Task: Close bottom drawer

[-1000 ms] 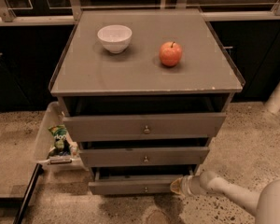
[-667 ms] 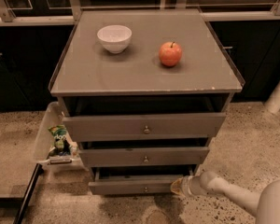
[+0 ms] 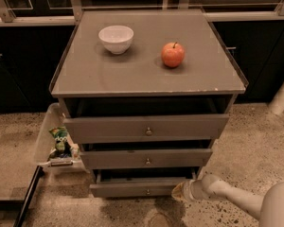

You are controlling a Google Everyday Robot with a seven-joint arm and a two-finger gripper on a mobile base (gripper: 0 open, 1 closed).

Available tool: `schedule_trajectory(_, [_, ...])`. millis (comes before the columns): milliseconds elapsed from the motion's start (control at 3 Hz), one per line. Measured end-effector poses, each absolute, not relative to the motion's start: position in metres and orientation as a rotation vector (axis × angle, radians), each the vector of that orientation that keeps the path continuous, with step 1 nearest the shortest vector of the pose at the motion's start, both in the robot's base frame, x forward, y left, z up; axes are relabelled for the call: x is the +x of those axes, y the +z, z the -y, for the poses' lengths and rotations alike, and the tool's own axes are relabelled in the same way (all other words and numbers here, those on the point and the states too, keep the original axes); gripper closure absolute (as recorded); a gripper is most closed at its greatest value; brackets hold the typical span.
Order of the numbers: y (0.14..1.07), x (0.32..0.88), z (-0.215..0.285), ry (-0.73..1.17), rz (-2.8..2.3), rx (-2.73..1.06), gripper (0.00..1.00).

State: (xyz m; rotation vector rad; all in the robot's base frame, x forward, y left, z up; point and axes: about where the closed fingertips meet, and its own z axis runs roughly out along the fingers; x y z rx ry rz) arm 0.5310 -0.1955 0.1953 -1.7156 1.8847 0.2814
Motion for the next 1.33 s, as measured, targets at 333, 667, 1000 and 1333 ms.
schedule_trajectory(333, [0.172,0.535,0.188,0.328,-1.903,-1.751,0.11])
schedule_trajectory(667, [0.175,0.551,0.196,0.292,-1.903,-1.739,0.00])
schedule_trajectory(1000, [0.175,0.549,0.194,0.284,-1.903,-1.744,0.00])
schedule_trajectory(1333, [0.187,0.533,0.213,0.213,-1.908,-1.750,0.00])
